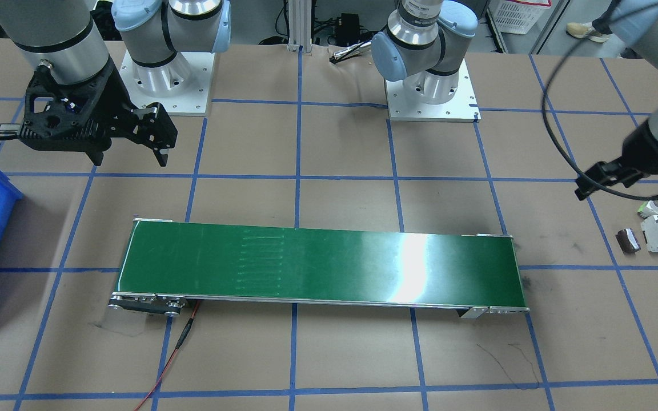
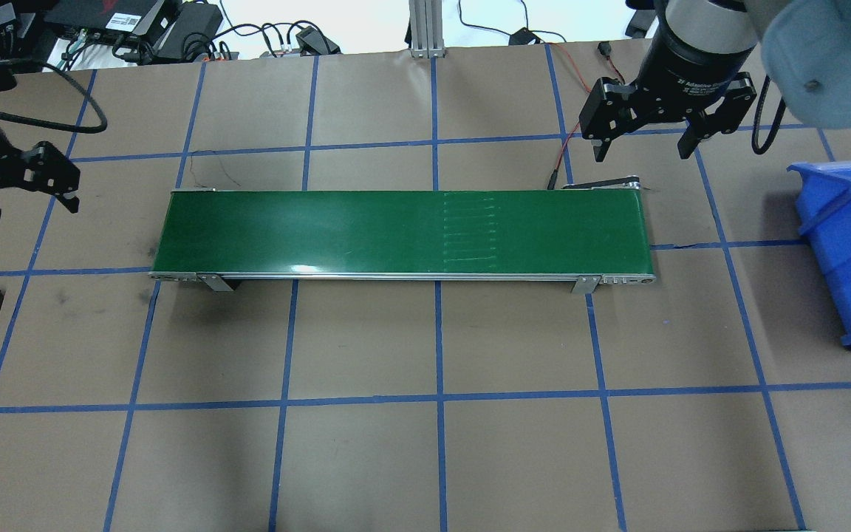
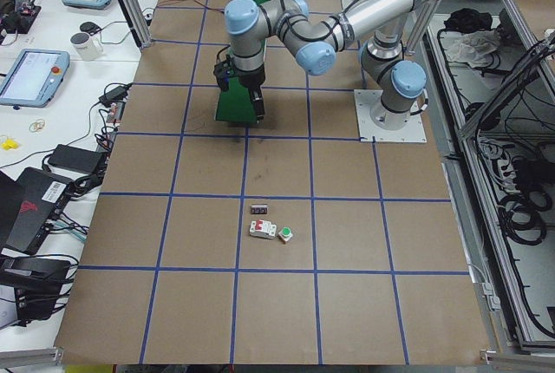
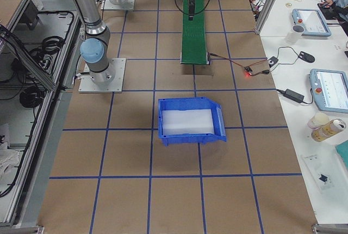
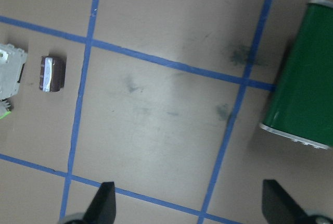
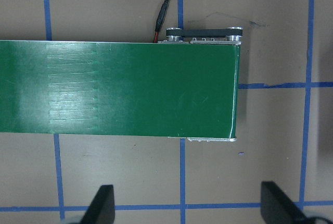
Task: Move capacitor from left to right
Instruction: 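Lower the left gripper onto the brown capacitor beside the belt end, then grasp the capacitor with the left gripper and lift it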
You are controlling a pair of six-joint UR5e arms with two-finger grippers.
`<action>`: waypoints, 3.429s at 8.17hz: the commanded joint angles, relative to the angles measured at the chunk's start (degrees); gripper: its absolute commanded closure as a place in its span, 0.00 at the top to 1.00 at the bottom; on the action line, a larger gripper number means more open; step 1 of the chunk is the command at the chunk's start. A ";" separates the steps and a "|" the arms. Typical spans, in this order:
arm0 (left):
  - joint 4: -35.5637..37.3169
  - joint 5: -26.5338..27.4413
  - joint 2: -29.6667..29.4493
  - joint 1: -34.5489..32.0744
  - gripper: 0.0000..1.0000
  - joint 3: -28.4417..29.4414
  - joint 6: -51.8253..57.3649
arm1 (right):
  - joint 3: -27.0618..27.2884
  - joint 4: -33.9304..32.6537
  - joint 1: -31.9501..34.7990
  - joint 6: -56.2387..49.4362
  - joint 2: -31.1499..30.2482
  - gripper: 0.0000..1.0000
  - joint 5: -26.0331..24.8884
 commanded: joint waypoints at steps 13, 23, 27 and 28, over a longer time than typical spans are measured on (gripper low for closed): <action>22.46 11.06 -22.11 13.36 0.74 -0.51 6.35 | 0.00 -0.21 0.00 -0.59 -0.04 1.00 0.15; 26.32 11.32 -25.62 13.36 0.63 -0.42 7.14 | 0.18 -0.13 0.00 -0.59 -0.04 1.00 0.15; 25.81 10.80 -25.89 13.36 0.00 -0.42 6.97 | 0.09 -0.21 0.00 -0.59 -0.04 1.00 0.15; 25.19 10.80 -24.58 13.36 0.00 -0.42 7.06 | 0.18 -0.13 0.00 -0.59 -0.04 1.00 0.15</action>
